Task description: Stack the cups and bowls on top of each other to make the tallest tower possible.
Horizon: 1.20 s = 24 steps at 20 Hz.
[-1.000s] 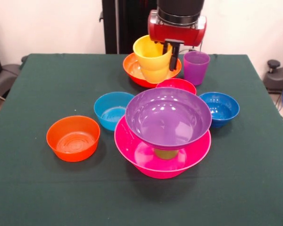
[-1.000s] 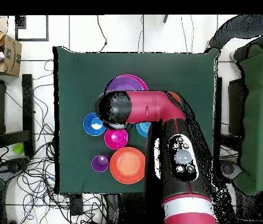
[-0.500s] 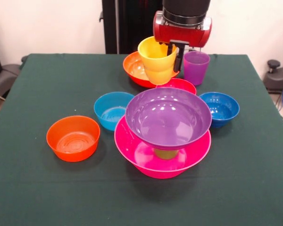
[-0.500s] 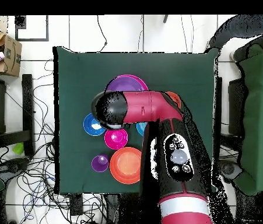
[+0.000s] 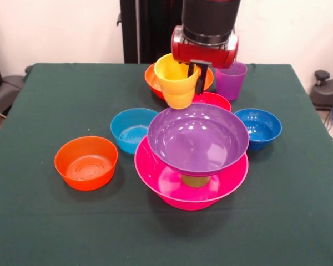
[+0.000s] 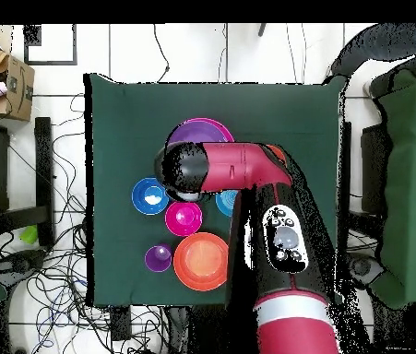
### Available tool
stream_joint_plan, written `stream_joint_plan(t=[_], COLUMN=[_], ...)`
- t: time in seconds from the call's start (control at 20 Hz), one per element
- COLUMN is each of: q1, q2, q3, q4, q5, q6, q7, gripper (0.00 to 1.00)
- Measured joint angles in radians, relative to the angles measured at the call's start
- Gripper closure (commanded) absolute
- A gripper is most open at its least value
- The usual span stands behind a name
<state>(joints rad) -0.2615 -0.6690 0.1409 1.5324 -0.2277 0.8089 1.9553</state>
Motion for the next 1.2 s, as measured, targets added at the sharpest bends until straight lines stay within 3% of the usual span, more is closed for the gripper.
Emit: stream_joint_plan(t=[0.55, 1.2], q1=[0.025, 0.036], q2=[0.059, 0.052], q3=[-0.023, -0.029], q4=[-0.027, -0.027], q5=[0.003, 0.031], q6=[-0.011, -0.011], q7=[0.000, 0.000], gripper=[1.00, 1.00])
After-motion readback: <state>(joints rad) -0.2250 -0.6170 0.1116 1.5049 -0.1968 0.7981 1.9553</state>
